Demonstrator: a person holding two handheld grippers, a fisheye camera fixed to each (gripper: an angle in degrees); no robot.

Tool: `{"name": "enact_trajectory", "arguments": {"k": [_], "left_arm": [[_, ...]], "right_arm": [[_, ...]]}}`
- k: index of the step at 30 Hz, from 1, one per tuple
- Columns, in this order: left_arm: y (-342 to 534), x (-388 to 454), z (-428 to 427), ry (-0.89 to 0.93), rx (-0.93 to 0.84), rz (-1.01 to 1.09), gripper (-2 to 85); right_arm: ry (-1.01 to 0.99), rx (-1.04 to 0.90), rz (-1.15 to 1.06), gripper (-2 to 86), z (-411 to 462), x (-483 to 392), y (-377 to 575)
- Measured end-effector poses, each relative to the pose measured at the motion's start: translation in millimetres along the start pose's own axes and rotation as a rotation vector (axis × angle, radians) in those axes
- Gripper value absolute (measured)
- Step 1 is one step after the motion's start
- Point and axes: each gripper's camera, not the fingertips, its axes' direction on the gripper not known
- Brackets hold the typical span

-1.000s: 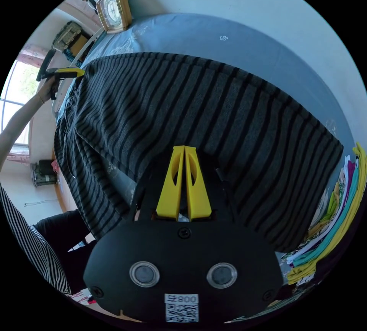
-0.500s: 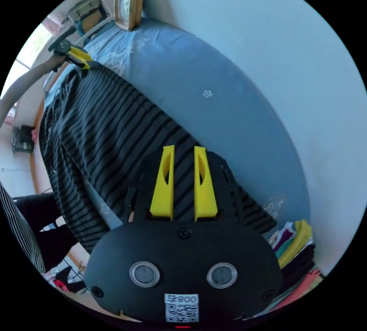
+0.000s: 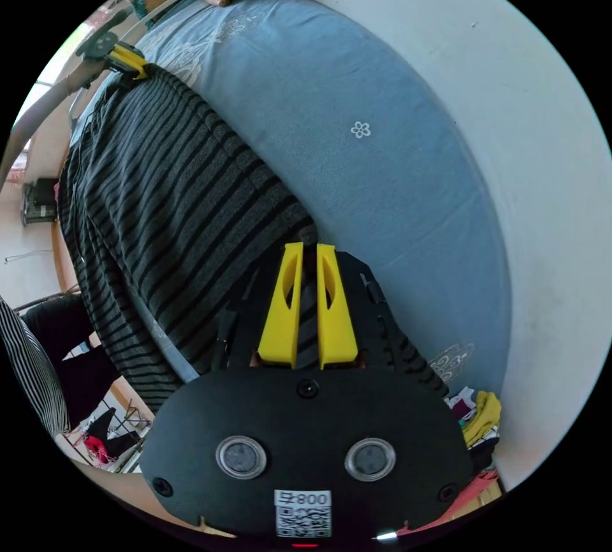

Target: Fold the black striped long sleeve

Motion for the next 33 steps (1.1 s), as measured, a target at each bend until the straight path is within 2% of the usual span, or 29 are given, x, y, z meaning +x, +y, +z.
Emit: {"name": "enact_trajectory", "arguments": {"k": [9, 18, 26, 33], "left_arm": [[89, 33, -16, -0.008, 0.199, -0.009, 2.6], [229, 89, -7, 0.008, 0.305, -0.01, 2.1], [341, 118, 63, 0.082, 0.226, -0.061, 2.1], [404, 118, 153, 0.116, 0.119, -0.075, 2.0]], "right_arm": [[-0.054, 0.133, 0.047, 2.4, -19, -37, 77], [-0.008, 0.219, 0.057, 2.3, -23, -142, 187], [-0.054, 0.197, 0.076, 2.3, 22, -253, 263], [-0.111, 0.157, 0.1, 2.6, 93, -312, 287]]}}
